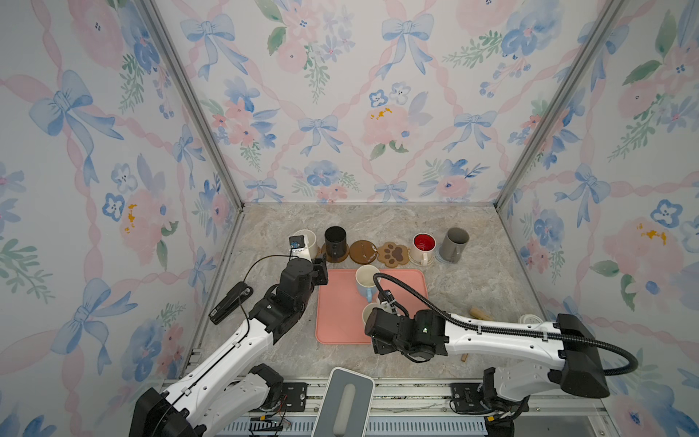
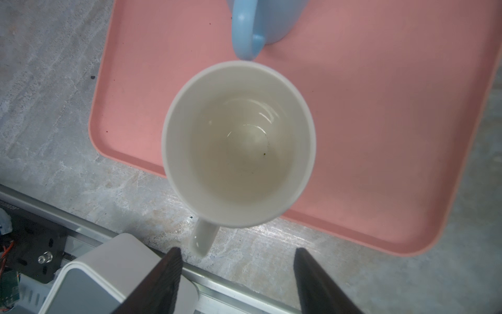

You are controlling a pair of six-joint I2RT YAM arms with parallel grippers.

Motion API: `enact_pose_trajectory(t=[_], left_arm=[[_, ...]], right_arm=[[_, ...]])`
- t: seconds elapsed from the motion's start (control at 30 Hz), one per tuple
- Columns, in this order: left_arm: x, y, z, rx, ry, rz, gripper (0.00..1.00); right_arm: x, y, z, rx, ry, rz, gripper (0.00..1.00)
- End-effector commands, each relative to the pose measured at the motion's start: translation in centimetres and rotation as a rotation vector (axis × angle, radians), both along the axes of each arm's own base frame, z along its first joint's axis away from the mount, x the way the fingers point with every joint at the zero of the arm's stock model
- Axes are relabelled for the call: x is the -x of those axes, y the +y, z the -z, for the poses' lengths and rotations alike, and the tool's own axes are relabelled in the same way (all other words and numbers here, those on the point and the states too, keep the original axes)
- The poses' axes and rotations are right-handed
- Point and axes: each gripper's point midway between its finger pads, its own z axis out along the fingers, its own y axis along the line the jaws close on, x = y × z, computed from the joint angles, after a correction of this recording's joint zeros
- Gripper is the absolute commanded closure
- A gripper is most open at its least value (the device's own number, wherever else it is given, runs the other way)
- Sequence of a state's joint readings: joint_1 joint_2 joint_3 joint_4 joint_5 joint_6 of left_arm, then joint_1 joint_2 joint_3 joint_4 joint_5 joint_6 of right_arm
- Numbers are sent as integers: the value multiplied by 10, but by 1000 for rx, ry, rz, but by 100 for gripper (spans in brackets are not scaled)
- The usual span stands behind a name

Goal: Place cups on coasters
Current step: Pick up the cup from the tray.

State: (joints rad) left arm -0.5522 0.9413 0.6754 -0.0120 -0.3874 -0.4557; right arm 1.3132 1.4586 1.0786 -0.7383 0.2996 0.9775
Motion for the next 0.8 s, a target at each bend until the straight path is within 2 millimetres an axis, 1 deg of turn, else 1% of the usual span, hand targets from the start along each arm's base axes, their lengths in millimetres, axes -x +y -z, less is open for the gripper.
enact_pose_trajectory(t=[0.0, 0.13, 0.33, 0.47, 0.67, 0.77], left_arm=[[3, -4, -2, 8, -20, 26, 51], [3, -4, 0, 10, -15, 27, 51], [5, -4, 4, 16, -9, 28, 51], [5, -4, 4, 17, -7, 31, 51], [6, -4, 4, 29, -11, 32, 49], [5, -6, 4, 35, -14, 38, 49]], right_arm=[[8, 15, 1, -17, 31, -14, 32], [9, 21, 6, -21, 37, -17, 32], [5, 22, 11, -13, 30, -9, 32], [2, 25, 19, -9, 44, -6, 32], [-1, 25, 29, 8, 65, 15, 34], [-4, 20, 33, 24, 73, 32, 36]])
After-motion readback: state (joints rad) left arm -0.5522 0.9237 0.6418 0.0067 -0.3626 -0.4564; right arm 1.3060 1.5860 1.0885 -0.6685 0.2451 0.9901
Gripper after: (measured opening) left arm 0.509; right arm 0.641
